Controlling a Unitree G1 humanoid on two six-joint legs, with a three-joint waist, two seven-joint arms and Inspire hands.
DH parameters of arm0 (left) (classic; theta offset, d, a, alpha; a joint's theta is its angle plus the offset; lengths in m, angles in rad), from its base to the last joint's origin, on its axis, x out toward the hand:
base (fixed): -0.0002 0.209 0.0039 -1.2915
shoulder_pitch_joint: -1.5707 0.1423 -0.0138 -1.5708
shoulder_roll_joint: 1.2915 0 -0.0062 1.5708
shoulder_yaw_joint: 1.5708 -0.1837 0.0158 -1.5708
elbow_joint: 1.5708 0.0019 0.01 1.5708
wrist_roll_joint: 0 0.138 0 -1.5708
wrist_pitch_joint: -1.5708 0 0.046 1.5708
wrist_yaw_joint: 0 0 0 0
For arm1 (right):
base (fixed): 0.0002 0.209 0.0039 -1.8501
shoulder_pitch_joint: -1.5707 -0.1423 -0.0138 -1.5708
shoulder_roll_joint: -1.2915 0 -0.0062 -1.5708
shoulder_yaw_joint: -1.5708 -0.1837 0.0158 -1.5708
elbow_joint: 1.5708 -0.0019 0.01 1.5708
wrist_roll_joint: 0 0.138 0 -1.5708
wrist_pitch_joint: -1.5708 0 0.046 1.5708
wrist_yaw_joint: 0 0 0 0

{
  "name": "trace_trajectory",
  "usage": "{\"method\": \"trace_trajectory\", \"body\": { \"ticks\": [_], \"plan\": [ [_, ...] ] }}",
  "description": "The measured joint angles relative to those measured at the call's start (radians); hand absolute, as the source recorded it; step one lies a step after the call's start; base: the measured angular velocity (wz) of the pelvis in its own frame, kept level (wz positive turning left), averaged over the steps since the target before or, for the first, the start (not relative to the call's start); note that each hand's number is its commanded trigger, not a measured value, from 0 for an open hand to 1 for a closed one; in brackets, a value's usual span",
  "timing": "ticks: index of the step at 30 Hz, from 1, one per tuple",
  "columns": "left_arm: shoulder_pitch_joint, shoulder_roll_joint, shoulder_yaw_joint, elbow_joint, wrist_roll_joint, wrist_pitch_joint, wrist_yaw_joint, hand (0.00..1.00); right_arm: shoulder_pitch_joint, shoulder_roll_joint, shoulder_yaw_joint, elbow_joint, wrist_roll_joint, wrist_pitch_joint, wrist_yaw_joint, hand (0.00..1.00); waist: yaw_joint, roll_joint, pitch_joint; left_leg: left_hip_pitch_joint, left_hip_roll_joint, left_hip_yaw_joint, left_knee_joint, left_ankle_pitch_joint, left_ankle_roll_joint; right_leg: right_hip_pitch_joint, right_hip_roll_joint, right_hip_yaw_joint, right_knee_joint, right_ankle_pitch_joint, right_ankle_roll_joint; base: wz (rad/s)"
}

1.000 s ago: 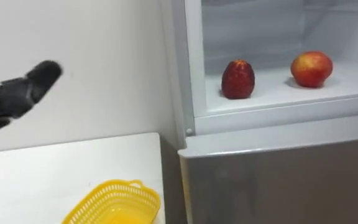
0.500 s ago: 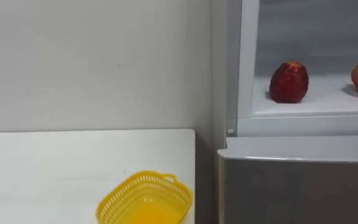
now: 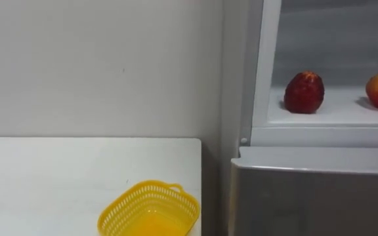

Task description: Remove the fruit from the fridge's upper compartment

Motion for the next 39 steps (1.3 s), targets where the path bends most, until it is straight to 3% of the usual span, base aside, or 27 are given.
{"method": "trace_trajectory", "body": {
  "ticks": [5,7,10,16,18,19,23,24,26,27,28,32,33,34,36,39],
  "plan": [
    [-0.017,0.001,-0.108,0.09,0.295,0.045,-0.123,0.0,-0.01,0.001,0.009,-0.008,0.005,0.0,-0.007,0.0,-0.027,0.007,0.0013,0.001,0.002,0.026,0.0,0.0,0.0,-0.002,-0.002,0.003,-0.001,0.0,0.0,-0.02],
    [-0.053,0.001,-0.184,0.107,0.42,0.073,-0.171,0.0,-0.012,0.003,0.013,0.001,0.038,0.0,-0.023,0.0,-0.035,0.004,0.0009,-0.004,0.001,0.031,0.001,0.0,0.0,-0.012,-0.002,0.007,-0.001,-0.002,0.001,-0.04],
    [-0.093,-0.002,-0.22,0.118,0.475,0.09,-0.215,0.0,-0.012,0.008,0.02,0.009,0.066,0.001,-0.041,0.0,-0.038,0.0,-0.0001,-0.002,0.002,0.049,0.001,0.0,0.0,-0.017,0.0,0.028,0.001,-0.003,0.001,-0.17],
    [-0.113,0.008,-0.272,0.113,0.535,0.101,-0.234,0.0,-0.003,0.037,0.052,0.006,0.166,0.011,-0.084,0.0,-0.069,-0.007,0.0018,0.006,0.002,0.084,0.0,0.0,0.0,-0.015,0.001,0.042,0.002,-0.002,0.002,-0.12],
    [-0.115,0.008,-0.273,0.107,0.535,0.101,-0.232,0.0,-0.002,0.045,0.052,-0.011,0.229,0.02,-0.107,0.0,-0.083,-0.012,0.0021,0.003,0.0,0.084,-0.002,0.0,0.0,-0.017,0.001,0.043,0.003,-0.003,0.004,0.04],
    [-0.117,0.007,-0.273,0.107,0.534,0.1,-0.232,0.0,-0.002,0.045,0.048,-0.013,0.249,0.023,-0.126,0.0,-0.083,-0.013,0.0063,0.003,0.0,0.085,-0.003,0.0,0.0,-0.02,0.001,0.047,0.003,-0.003,0.005,-0.04],
    [-0.121,0.006,-0.271,0.107,0.531,0.084,-0.229,0.0,-0.002,0.043,0.049,-0.097,0.221,0.047,-0.167,0.0,-0.082,-0.015,0.0107,-0.018,0.0,0.109,-0.003,0.0,0.0,-0.054,0.002,0.069,0.026,-0.002,0.006,-0.2],
    [-0.121,0.006,-0.271,0.108,0.529,0.076,-0.228,0.0,-0.002,0.039,0.036,-0.155,0.197,0.05,-0.186,0.0,-0.082,-0.015,0.0169,-0.02,0.001,0.12,-0.003,0.001,0.0,-0.066,0.002,0.082,0.04,-0.002,0.006,-0.39],
    [-0.119,0.006,-0.268,0.117,0.529,0.066,-0.229,0.0,0.0,0.043,-0.007,-0.296,0.23,0.029,-0.221,0.0,-0.083,-0.013,0.0182,-0.02,0.002,0.14,-0.002,0.001,0.0,-0.076,0.005,0.097,0.039,0.001,0.006,-0.37],
    [-0.117,0.006,-0.269,0.12,0.528,0.061,-0.229,0.0,0.009,0.049,-0.006,-0.403,0.286,-0.012,-0.241,0.0,-0.085,-0.008,0.0206,-0.02,0.002,0.141,-0.001,0.0,0.0,-0.074,0.006,0.101,0.03,0.004,0.007,-0.07],
    [-0.115,0.009,-0.271,0.12,0.524,0.059,-0.228,0.0,0.021,0.051,0.001,-0.487,0.348,-0.057,-0.246,0.0,-0.09,-0.013,0.0171,-0.02,0.001,0.141,0.0,0.0,0.0,-0.075,0.006,0.101,0.017,0.006,0.009,0.03],
    [-0.096,0.01,-0.271,0.102,0.47,0.04,-0.229,0.0,0.04,0.078,0.023,-0.744,0.491,-0.093,-0.243,0.0,-0.085,-0.019,0.0067,-0.027,0.0,0.141,0.0,0.0,0.0,-0.086,0.006,0.109,0.017,0.005,0.011,0.04],
    [-0.088,0.009,-0.272,0.102,0.439,0.035,-0.228,0.0,0.039,0.088,0.033,-0.787,0.512,-0.104,-0.239,0.0,-0.086,-0.014,-0.0021,-0.032,0.0,0.139,0.001,0.0,0.0,-0.089,0.006,0.108,0.018,0.007,0.011,0.0],
    [-0.077,0.006,-0.272,0.103,0.406,0.03,-0.226,0.0,0.037,0.095,0.043,-0.829,0.511,-0.105,-0.236,0.0,-0.089,-0.016,-0.0058,-0.035,0.0,0.137,0.001,0.0,0.0,-0.089,0.006,0.107,0.018,0.01,0.011,0.0],
    [-0.06,0.002,-0.272,0.101,0.375,0.015,-0.225,0.0,0.054,0.103,0.048,-0.909,0.512,-0.106,-0.235,0.0,-0.097,-0.011,-0.0078,-0.034,0.0,0.135,0.0,0.0,0.0,-0.084,0.006,0.107,0.019,0.01,0.011,0.0],
    [-0.045,-0.006,-0.273,0.102,0.356,-0.006,-0.225,0.0,0.098,0.103,0.052,-1.055,0.511,-0.114,-0.233,0.0,-0.108,-0.007,-0.0026,-0.021,0.001,0.137,-0.003,0.0,0.0,-0.074,0.007,0.111,0.019,0.01,0.011,-0.08]
  ]
}}
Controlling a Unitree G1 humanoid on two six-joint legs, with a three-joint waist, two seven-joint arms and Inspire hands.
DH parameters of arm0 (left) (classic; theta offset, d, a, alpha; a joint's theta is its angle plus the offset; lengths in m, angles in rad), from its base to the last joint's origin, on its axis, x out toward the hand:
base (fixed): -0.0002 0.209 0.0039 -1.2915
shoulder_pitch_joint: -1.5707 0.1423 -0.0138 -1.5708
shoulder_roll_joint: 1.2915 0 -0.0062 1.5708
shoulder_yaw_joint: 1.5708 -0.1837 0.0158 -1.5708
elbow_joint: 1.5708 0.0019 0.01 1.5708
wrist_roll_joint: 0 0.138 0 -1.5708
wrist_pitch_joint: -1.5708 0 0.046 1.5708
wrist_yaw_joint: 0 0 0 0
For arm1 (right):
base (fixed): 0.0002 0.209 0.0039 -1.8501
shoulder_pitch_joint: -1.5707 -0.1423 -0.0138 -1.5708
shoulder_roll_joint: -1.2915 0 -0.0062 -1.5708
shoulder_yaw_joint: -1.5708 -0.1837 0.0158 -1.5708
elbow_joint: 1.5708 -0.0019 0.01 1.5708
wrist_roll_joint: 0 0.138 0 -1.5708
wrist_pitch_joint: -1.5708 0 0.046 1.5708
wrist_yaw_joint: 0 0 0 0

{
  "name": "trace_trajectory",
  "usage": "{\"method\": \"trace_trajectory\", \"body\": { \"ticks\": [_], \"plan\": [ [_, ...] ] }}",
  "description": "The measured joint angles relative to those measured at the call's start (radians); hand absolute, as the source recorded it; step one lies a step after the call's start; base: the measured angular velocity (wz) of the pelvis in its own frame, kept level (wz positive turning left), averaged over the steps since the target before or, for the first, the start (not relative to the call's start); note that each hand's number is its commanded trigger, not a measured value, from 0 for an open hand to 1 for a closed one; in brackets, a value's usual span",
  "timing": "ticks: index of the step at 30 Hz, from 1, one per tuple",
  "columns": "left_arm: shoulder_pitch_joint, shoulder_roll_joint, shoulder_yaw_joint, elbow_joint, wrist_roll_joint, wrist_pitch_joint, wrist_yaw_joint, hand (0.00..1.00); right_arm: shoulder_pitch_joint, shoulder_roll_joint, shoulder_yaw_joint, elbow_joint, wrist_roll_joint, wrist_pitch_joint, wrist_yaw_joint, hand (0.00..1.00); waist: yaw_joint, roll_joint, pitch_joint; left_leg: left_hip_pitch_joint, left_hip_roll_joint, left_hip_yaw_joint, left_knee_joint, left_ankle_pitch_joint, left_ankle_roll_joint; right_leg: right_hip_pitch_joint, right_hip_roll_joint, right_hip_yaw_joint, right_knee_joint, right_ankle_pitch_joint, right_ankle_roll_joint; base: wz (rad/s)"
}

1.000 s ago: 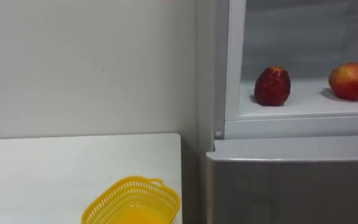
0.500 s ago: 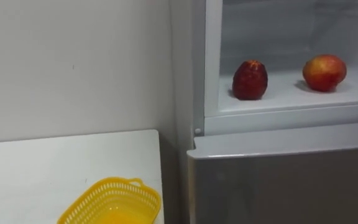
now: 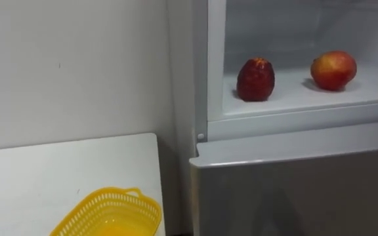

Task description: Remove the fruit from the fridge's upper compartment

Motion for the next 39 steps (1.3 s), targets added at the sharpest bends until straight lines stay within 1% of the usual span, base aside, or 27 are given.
{"method": "trace_trajectory", "body": {
  "ticks": [2,4,5,6,7,8,9,10,11,12,13,15,16,19,21,22,24,26,31,33,36,38,39],
  "plan": [
    [0.005,0.0,-0.002,0.007,-0.003,-0.011,-0.004,0.0,0.01,0.0,0.0,-0.088,-0.001,-0.006,-0.001,0.0,-0.001,0.003,0.0017,0.001,0.001,0.002,0.0,0.0,0.0,-0.004,0.002,0.006,0.001,0.0,0.0,-0.18],
    [0.004,-0.001,-0.015,0.023,-0.002,-0.033,-0.007,0.0,0.011,0.0,-0.002,-0.255,-0.008,-0.01,-0.001,0.0,-0.005,0.011,0.0022,-0.01,0.003,0.008,0.001,0.0,0.0,-0.02,0.008,0.024,0.006,0.003,-0.003,-0.22],
    [0.005,-0.001,-0.017,0.024,-0.002,-0.038,-0.007,0.0,0.011,0.0,-0.004,-0.298,-0.009,-0.014,0.0,0.0,-0.008,0.011,0.002,-0.015,0.003,0.009,0.001,0.0,0.0,-0.025,0.008,0.023,0.006,0.004,-0.004,-0.11],
    [0.006,0.0,-0.019,0.024,-0.003,-0.044,-0.007,0.0,0.009,0.0,-0.006,-0.37,-0.013,-0.033,-0.001,0.0,-0.011,0.011,0.002,-0.021,0.005,0.011,0.001,0.0,0.0,-0.033,0.01,0.024,0.008,0.006,-0.005,0.0],
    [0.011,0.0,-0.02,0.024,-0.003,-0.053,-0.008,0.0,0.01,0.002,-0.005,-0.43,-0.036,-0.039,-0.007,0.0,-0.012,0.016,0.0015,-0.022,0.007,0.018,0.002,0.0,0.0,-0.035,0.011,0.025,0.008,0.007,-0.006,0.0],
    [0.014,0.0,-0.02,0.024,-0.003,-0.059,-0.009,0.0,0.01,0.004,-0.004,-0.446,-0.05,-0.039,-0.009,0.0,-0.012,0.015,0.0033,-0.022,0.007,0.02,0.003,0.0,0.0,-0.037,0.012,0.025,0.008,0.007,-0.006,-0.03],
    [0.014,0.0,-0.021,0.035,-0.004,-0.069,-0.014,0.0,0.011,0.005,-0.004,-0.48,-0.077,-0.041,-0.009,0.0,-0.014,0.019,0.0018,-0.022,0.008,0.021,0.003,0.0,0.0,-0.046,0.013,0.027,0.003,0.007,-0.007,-0.04],
    [0.006,0.0,-0.021,0.064,-0.003,-0.083,-0.022,0.0,0.011,0.004,-0.004,-0.531,-0.115,-0.042,-0.014,0.0,-0.012,0.021,0.0037,-0.027,0.008,0.023,0.003,0.0,0.0,-0.053,0.013,0.028,0.006,0.009,-0.007,-0.05],
    [0.004,0.0,-0.021,0.076,-0.002,-0.088,-0.026,0.0,0.011,0.004,-0.004,-0.561,-0.132,-0.045,-0.016,0.0,-0.011,0.024,0.0016,-0.031,0.008,0.026,0.003,0.0,0.0,-0.058,0.014,0.029,0.01,0.009,-0.007,-0.08],
    [0.004,-0.001,-0.021,0.093,-0.001,-0.097,-0.03,0.0,0.006,0.004,-0.004,-0.613,-0.159,-0.065,-0.026,0.0,-0.007,0.03,-0.0021,-0.033,0.009,0.028,0.003,0.0,0.0,-0.065,0.016,0.034,0.019,0.01,-0.007,-0.08],
    [0.005,-0.001,-0.02,0.105,-0.001,-0.104,-0.032,0.0,-0.003,0.002,-0.004,-0.652,-0.196,-0.097,-0.038,0.0,-0.005,0.028,-0.0018,-0.034,0.01,0.029,0.003,0.0,0.0,-0.063,0.017,0.035,0.019,0.011,-0.009,-0.07],
    [0.007,0.0,-0.019,0.112,0.001,-0.11,-0.034,0.0,-0.035,0.001,-0.004,-0.689,-0.268,-0.135,-0.058,0.0,-0.003,0.025,-0.0017,-0.034,0.013,0.03,0.003,0.0,0.0,-0.057,0.021,0.037,0.018,0.012,-0.011,0.0],
    [0.008,0.002,-0.02,0.113,0.001,-0.117,-0.037,0.0,-0.056,0.002,-0.004,-0.709,-0.308,-0.153,-0.073,0.0,-0.003,0.023,-0.0003,-0.034,0.015,0.031,0.003,0.0,0.0,-0.053,0.023,0.037,0.016,0.013,-0.012,0.03],
    [0.007,0.006,-0.02,0.13,0.001,-0.13,-0.052,0.0,-0.091,0.001,-0.004,-0.738,-0.369,-0.185,-0.092,0.0,-0.001,0.019,-0.0015,-0.033,0.017,0.031,0.003,0.0,0.0,-0.05,0.025,0.037,0.015,0.013,-0.012,0.03],
    [0.005,0.008,-0.02,0.141,0.001,-0.131,-0.058,0.0,-0.113,0.001,-0.004,-0.739,-0.405,-0.193,-0.102,0.0,-0.002,0.017,-0.002,-0.032,0.017,0.03,0.003,0.0,0.0,-0.049,0.026,0.037,0.014,0.013,-0.013,0.0],
    [0.005,0.009,-0.019,0.143,0.0,-0.132,-0.063,0.0,-0.116,0.001,-0.004,-0.739,-0.425,-0.203,-0.113,0.0,0.0,0.016,-0.0031,-0.031,0.017,0.03,0.003,0.0,0.0,-0.048,0.026,0.036,0.014,0.014,-0.013,0.0],
    [0.005,0.011,-0.019,0.145,0.0,-0.132,-0.067,0.0,-0.116,0.0,-0.003,-0.739,-0.436,-0.215,-0.122,0.0,0.0,0.013,-0.0025,-0.031,0.017,0.028,0.003,0.0,0.0,-0.048,0.026,0.034,0.014,0.014,-0.014,0.0],
    [-0.001,0.015,-0.019,0.152,0.0,-0.132,-0.072,0.0,-0.117,-0.006,-0.003,-0.739,-0.436,-0.216,-0.135,0.0,0.004,0.009,-0.0021,-0.031,0.018,0.028,0.003,0.0,0.0,-0.048,0.025,0.029,0.014,0.016,-0.014,0.0],
    [-0.017,0.026,-0.021,0.178,0.001,-0.129,-0.075,0.0,-0.135,-0.043,0.0,-0.736,-0.472,-0.216,-0.186,0.0,0.006,-0.005,-0.0009,-0.033,0.019,0.025,0.003,0.0,0.0,-0.046,0.026,0.024,0.011,0.017,-0.016,0.0],
    [-0.017,0.027,-0.02,0.178,0.003,-0.129,-0.075,0.0,-0.149,-0.044,-0.001,-0.725,-0.48,-0.216,-0.2,0.0,0.009,-0.008,-0.0004,-0.034,0.019,0.024,0.003,0.0,0.0,-0.048,0.026,0.024,0.01,0.017,-0.016,0.0],
    [-0.025,0.03,-0.018,0.177,0.012,-0.129,-0.075,0.0,-0.17,-0.051,-0.002,-0.716,-0.484,-0.216,-0.207,0.0,0.027,-0.014,0.001,-0.035,0.019,0.023,0.003,0.0,0.0,-0.047,0.025,0.02,0.01,0.017,-0.016,0.0],
    [-0.029,0.033,-0.017,0.175,0.012,-0.128,-0.076,0.0,-0.211,-0.065,-0.002,-0.7,-0.482,-0.212,-0.205,0.0,0.036,-0.019,0.0044,-0.036,0.019,0.02,0.002,0.0,0.0,-0.049,0.024,0.017,0.009,0.017,-0.016,0.05],
    [-0.029,0.04,-0.017,0.171,0.013,-0.125,-0.086,0.0,-0.241,-0.078,-0.003,-0.684,-0.468,-0.212,-0.202,0.0,0.041,-0.026,0.0073,-0.036,0.019,0.016,0.002,0.0,0.0,-0.049,0.024,0.012,0.001,0.017,-0.016,0.14]
  ]
}}
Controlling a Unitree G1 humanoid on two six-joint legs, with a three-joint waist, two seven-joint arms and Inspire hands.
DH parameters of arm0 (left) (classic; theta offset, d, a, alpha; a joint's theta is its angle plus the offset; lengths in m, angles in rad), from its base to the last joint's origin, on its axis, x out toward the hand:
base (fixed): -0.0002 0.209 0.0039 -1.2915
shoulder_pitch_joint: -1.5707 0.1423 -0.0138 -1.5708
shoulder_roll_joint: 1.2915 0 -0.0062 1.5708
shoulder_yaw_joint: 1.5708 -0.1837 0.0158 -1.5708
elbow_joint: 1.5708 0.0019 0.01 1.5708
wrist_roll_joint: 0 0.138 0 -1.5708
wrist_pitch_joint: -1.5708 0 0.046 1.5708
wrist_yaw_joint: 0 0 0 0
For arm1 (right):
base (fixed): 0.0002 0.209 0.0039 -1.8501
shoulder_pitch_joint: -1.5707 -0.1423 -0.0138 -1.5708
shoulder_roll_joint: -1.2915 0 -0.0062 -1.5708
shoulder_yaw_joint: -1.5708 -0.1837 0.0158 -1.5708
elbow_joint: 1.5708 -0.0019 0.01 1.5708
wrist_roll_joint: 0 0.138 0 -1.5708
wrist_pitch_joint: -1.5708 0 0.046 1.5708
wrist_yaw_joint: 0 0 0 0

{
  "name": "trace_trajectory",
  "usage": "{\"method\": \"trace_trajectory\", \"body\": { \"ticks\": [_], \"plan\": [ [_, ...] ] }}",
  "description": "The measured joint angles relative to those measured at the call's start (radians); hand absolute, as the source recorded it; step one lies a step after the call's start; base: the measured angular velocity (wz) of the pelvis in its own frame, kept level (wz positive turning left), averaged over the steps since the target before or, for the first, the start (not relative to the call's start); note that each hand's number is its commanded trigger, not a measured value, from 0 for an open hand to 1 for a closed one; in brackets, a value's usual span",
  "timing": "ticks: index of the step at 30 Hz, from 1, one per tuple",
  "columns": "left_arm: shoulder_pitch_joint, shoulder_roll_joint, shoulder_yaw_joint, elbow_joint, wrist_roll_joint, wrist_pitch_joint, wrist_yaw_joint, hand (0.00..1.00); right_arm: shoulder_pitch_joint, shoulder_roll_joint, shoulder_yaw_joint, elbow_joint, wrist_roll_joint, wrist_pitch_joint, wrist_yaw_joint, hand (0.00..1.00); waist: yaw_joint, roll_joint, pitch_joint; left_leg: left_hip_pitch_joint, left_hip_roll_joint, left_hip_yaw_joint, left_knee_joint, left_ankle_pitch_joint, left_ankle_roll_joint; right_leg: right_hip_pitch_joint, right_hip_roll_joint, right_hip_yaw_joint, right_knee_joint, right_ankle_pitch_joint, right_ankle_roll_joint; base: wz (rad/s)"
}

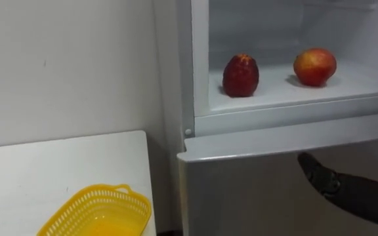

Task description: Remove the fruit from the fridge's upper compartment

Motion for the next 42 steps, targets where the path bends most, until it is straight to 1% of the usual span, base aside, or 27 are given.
{"method": "trace_trajectory", "body": {
  "ticks": [1,2,4,5,7,8,10,14,15,16,17,18,19,22,23,25,29,31,34,36,38,40,42],
  "plan": [
    [0.0,0.01,0.0,-0.009,0.001,0.004,-0.012,0.0,-0.026,-0.013,-0.001,0.016,0.015,0.003,0.005,0.0,0.006,-0.008,0.0,0.0,0.0,-0.006,0.001,0.0,0.0,0.001,-0.001,-0.009,-0.003,0.0,0.0,0.17],
    [0.0,0.012,0.002,-0.016,0.007,0.008,-0.016,0.0,-0.035,-0.018,-0.003,0.017,0.019,0.009,0.007,0.0,0.009,-0.008,-0.0024,-0.001,0.0,-0.012,0.001,0.0,0.0,0.002,-0.001,-0.014,-0.003,0.0,0.0,0.2],
    [-0.002,0.017,0.008,-0.03,0.008,0.015,-0.016,0.0,-0.092,-0.034,-0.002,0.033,0.069,0.01,0.011,0.0,0.016,-0.017,0.0001,-0.005,0.0,-0.027,0.0,0.0,0.0,0.008,-0.003,-0.03,-0.004,0.001,-0.001,0.21],
    [-0.003,0.02,0.008,-0.03,0.009,0.017,-0.016,0.0,-0.111,-0.04,-0.003,0.044,0.081,0.01,0.012,0.0,0.014,-0.02,0.0019,-0.005,0.0,-0.033,0.0,0.0,0.0,0.015,-0.004,-0.037,-0.005,0.001,-0.001,0.27],
    [-0.002,0.026,0.01,-0.026,0.027,0.025,-0.015,0.0,-0.163,-0.067,-0.009,0.075,0.136,0.026,0.016,0.0,0.016,-0.03,-0.0003,-0.004,-0.002,-0.051,0.001,0.0,0.0,0.031,-0.005,-0.052,-0.02,0.002,0.0,0.25],
    [-0.001,0.027,0.012,-0.026,0.029,0.027,-0.015,0.0,-0.172,-0.069,-0.009,0.079,0.145,0.029,0.016,0.0,0.016,-0.032,-0.0002,-0.003,-0.002,-0.056,0.001,0.0,0.0,0.035,-0.006,-0.057,-0.021,0.002,0.0,0.21],
    [-0.002,0.027,0.015,-0.029,0.039,0.042,-0.015,0.0,-0.201,-0.072,-0.011,0.103,0.155,0.03,0.016,0.0,0.014,-0.035,0.0005,-0.001,-0.003,-0.074,0.001,0.0,0.0,0.045,-0.008,-0.073,-0.021,0.002,0.0,0.2],
    [-0.007,0.027,0.019,-0.029,0.047,0.058,-0.016,0.0,-0.257,-0.077,-0.012,0.164,0.155,0.042,0.017,0.0,0.015,-0.036,0.0017,-0.002,-0.004,-0.086,0.002,0.0,0.0,0.052,-0.012,-0.093,-0.022,0.002,0.0,0.11],
    [-0.014,0.028,0.022,-0.029,0.062,0.068,-0.017,0.0,-0.287,-0.084,-0.017,0.195,0.154,0.058,0.016,0.0,0.016,-0.036,0.0018,-0.002,-0.005,-0.086,0.002,0.0,0.0,0.05,-0.013,-0.097,-0.022,0.002,0.0,0.04],
    [-0.021,0.028,0.031,-0.03,0.079,0.075,-0.018,0.0,-0.313,-0.1,-0.026,0.223,0.154,0.071,0.016,0.0,0.018,-0.037,0.0021,-0.002,-0.005,-0.088,0.003,0.0,0.0,0.049,-0.014,-0.099,-0.022,0.002,0.0,0.03],
    [-0.024,0.028,0.038,-0.03,0.087,0.078,-0.019,0.0,-0.323,-0.107,-0.031,0.237,0.154,0.077,0.016,0.0,0.021,-0.037,0.0022,-0.002,-0.005,-0.089,0.004,0.0,0.0,0.049,-0.015,-0.1,-0.021,0.002,0.0,0.03],
    [-0.026,0.028,0.046,-0.032,0.097,0.085,-0.023,0.0,-0.335,-0.122,-0.043,0.251,0.154,0.091,0.012,0.0,0.032,-0.038,0.0017,-0.003,-0.005,-0.089,0.005,0.0,0.0,0.048,-0.015,-0.101,-0.021,0.002,0.0,0.0],
    [-0.026,0.028,0.055,-0.036,0.105,0.091,-0.025,0.0,-0.344,-0.135,-0.046,0.267,0.157,0.098,0.004,0.0,0.04,-0.039,0.0013,-0.003,-0.005,-0.09,0.009,0.0,0.0,0.05,-0.016,-0.105,-0.021,0.002,0.0,0.0],
    [-0.028,0.027,0.056,-0.037,0.106,0.106,-0.025,0.0,-0.345,-0.155,-0.046,0.281,0.158,0.104,0.0,0.0,0.046,-0.041,0.0,-0.007,-0.005,-0.1,0.017,0.0,0.0,0.054,-0.016,-0.119,-0.019,0.002,0.0,0.1],
    [-0.028,0.027,0.056,-0.04,0.107,0.108,-0.025,0.0,-0.347,-0.156,-0.046,0.282,0.158,0.107,0.0,0.0,0.047,-0.041,0.0,-0.01,-0.005,-0.1,0.02,0.0,0.0,0.053,-0.017,-0.121,-0.019,0.002,0.0,0.04],
    [-0.028,0.027,0.056,-0.044,0.112,0.111,-0.025,0.0,-0.359,-0.156,-0.044,0.3,0.167,0.114,0.001,0.0,0.062,-0.04,0.0006,-0.016,-0.005,-0.101,0.024,0.0,0.0,0.053,-0.017,-0.123,-0.019,0.002,-0.001,0.0],
    [-0.026,0.027,0.055,-0.044,0.141,0.116,-0.029,0.0,-0.378,-0.156,-0.043,0.326,0.179,0.125,0.004,0.0,0.07,-0.046,0.0029,-0.017,-0.007,-0.11,0.032,0.0,0.0,0.062,-0.02,-0.134,-0.02,0.002,-0.001,0.08],
    [-0.025,0.027,0.039,-0.05,0.153,0.134,-0.029,0.0,-0.392,-0.164,-0.038,0.352,0.178,0.128,0.004,0.0,0.07,-0.055,0.0043,-0.017,-0.01,-0.121,0.038,0.0,0.0,0.069,-0.024,-0.146,-0.022,0.001,0.0,0.16],
    [-0.025,0.028,0.025,-0.05,0.155,0.135,-0.031,0.0,-0.398,-0.165,-0.036,0.366,0.185,0.141,0.005,0.0,0.079,-0.069,0.0047,-0.018,-0.012,-0.126,0.04,0.0,0.0,0.068,-0.026,-0.151,-0.022,0.0,0.0,0.09],
    [-0.025,0.028,0.018,-0.05,0.161,0.143,-0.032,0.0,-0.411,-0.165,-0.036,0.384,0.187,0.141,0.005,0.0,0.085,-0.076,0.0071,-0.018,-0.013,-0.129,0.045,0.0,0.0,0.071,-0.026,-0.152,-0.022,0.0,0.0,0.02],
    [-0.025,0.028,0.018,-0.05,0.167,0.153,-0.032,0.0,-0.427,-0.165,-0.037,0.416,0.187,0.143,0.004,0.0,0.089,-0.081,0.0063,-0.019,-0.014,-0.135,0.049,0.0,0.0,0.075,-0.027,-0.155,-0.024,0.0,0.001,0.06],
    [-0.024,0.028,0.018,-0.051,0.172,0.16,-0.036,0.0,-0.442,-0.165,-0.037,0.447,0.188,0.164,0.004,0.0,0.091,-0.085,0.004,-0.021,-0.016,-0.141,0.054,0.0,0.0,0.079,-0.029,-0.16,-0.026,0.0,0.001,0.08],
    [-0.024,0.028,0.018,-0.057,0.172,0.171,-0.037,0.0,-0.447,-0.165,-0.037,0.451,0.19,0.176,0.004,0.0,0.091,-0.084,0.0038,-0.025,-0.018,-0.154,0.055,0.0,0.0,0.08,-0.029,-0.163,-0.029,0.001,0.001,0.1]
  ]
}}
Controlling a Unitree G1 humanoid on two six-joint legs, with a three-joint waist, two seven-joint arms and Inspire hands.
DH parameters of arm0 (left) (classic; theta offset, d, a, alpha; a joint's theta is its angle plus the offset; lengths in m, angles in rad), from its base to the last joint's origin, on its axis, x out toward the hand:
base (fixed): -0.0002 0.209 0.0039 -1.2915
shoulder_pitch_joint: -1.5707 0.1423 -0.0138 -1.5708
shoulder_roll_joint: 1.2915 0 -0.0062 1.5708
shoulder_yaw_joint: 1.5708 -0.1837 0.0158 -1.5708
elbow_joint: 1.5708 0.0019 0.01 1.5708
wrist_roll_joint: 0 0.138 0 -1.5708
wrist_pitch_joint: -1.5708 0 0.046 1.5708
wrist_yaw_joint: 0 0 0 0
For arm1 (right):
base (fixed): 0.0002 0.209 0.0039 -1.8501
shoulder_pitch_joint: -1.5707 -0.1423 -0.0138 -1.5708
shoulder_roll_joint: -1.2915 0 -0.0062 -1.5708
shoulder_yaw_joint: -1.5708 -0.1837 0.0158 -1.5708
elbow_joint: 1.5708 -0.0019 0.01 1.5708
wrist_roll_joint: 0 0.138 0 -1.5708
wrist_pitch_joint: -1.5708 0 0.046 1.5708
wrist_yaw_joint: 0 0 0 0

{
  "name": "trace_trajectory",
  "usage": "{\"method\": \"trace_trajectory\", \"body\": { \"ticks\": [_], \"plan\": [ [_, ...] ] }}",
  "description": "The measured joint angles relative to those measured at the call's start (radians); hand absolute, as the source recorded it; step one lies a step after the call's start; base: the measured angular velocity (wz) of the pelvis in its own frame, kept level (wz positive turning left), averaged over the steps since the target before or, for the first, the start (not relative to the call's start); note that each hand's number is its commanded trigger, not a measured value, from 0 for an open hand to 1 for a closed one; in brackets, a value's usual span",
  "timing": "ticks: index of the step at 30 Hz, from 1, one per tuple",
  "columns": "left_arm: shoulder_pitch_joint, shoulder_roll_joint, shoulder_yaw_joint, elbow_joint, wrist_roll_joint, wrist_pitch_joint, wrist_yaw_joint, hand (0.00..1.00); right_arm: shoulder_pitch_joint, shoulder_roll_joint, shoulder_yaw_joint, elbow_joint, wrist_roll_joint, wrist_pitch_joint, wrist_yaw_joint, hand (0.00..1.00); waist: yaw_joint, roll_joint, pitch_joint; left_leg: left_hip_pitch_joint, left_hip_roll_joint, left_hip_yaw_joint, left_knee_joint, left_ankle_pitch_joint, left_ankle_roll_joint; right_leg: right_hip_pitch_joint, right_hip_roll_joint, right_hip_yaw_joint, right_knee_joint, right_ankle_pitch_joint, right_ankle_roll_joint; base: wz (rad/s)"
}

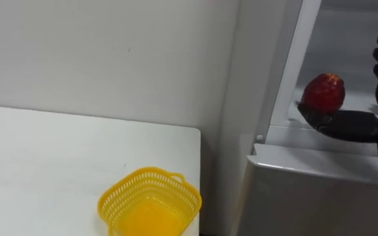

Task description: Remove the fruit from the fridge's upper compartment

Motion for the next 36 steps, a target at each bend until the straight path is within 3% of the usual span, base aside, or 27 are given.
{"method": "trace_trajectory", "body": {
  "ticks": [10,14,22,30,36],
  "plan": [
    [0.004,-0.003,0.0,-0.031,0.012,0.023,0.009,0.0,-0.018,-0.031,0.0,0.088,0.063,0.013,0.003,0.0,0.004,0.023,-0.0053,-0.01,0.001,-0.001,0.002,0.0,0.0,-0.011,0.0,-0.002,0.012,0.0,0.0,0.02],
    [0.006,-0.001,0.0,-0.051,0.026,0.022,0.0,0.0,-0.064,-0.048,0.001,0.158,0.061,0.015,0.018,0.0,0.002,0.02,-0.005,-0.01,0.0,-0.002,0.003,0.0,0.0,-0.011,-0.001,-0.001,0.015,0.0,0.0,0.0],
    [0.01,0.023,0.0,-0.053,0.04,0.022,-0.025,0.0,-0.132,-0.099,0.001,0.263,0.06,0.021,0.032,0.0,0.005,-0.006,-0.0053,-0.022,-0.003,-0.008,0.011,0.0,0.001,-0.012,-0.002,-0.012,0.011,-0.001,0.001,0.03],
    [0.013,0.025,0.001,-0.079,0.041,0.027,-0.037,0.0,-0.169,-0.114,0.002,0.305,0.066,0.021,0.091,0.0,0.001,0.001,0.0002,-0.026,-0.003,-0.015,0.013,0.0,0.001,-0.014,-0.003,-0.017,0.011,-0.001,0.001,0.01],
    [0.013,0.027,0.002,-0.109,0.041,0.045,-0.037,0.0,-0.21,-0.128,0.009,0.352,0.075,0.042,0.125,0.0,0.003,-0.002,-0.0052,-0.031,-0.003,-0.012,0.013,0.0,0.001,-0.017,-0.002,-0.018,0.011,-0.001,0.001,0.0]
  ]
}}
